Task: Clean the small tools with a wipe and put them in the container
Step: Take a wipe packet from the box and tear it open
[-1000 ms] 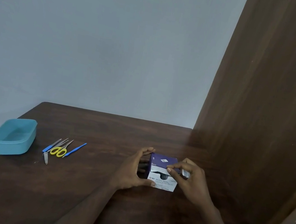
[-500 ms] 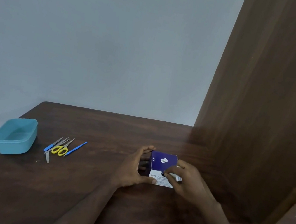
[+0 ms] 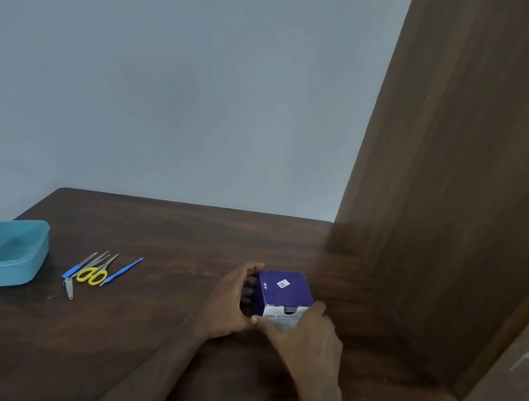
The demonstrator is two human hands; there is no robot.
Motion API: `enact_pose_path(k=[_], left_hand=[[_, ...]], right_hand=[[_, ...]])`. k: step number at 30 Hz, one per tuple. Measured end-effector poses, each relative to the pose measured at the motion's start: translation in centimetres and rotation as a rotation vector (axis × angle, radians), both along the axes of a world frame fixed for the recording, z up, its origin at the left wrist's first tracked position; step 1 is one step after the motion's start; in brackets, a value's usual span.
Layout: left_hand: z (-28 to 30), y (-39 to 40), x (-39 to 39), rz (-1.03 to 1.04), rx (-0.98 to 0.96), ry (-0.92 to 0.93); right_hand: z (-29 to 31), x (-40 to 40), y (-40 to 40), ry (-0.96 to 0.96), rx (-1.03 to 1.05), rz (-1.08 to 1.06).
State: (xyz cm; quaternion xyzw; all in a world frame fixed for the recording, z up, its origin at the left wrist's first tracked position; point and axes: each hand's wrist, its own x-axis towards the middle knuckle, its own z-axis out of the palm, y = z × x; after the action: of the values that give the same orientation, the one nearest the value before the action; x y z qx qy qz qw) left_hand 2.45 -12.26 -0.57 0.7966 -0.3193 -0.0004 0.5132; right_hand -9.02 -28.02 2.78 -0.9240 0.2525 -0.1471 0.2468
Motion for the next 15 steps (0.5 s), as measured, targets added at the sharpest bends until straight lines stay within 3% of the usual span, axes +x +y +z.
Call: enact_pose_path(k=[6, 15], left_hand=[[0.2, 0.1, 0.1, -0.036, 0.015, 0.047], [0.4, 0.1, 0.1, 0.033, 0.06, -0.069]], right_hand=[[0.0, 0.8, -1.6, -0.114, 0.089, -0.029], [1.9, 2.1, -11.2, -0.145, 0.15, -0.125]])
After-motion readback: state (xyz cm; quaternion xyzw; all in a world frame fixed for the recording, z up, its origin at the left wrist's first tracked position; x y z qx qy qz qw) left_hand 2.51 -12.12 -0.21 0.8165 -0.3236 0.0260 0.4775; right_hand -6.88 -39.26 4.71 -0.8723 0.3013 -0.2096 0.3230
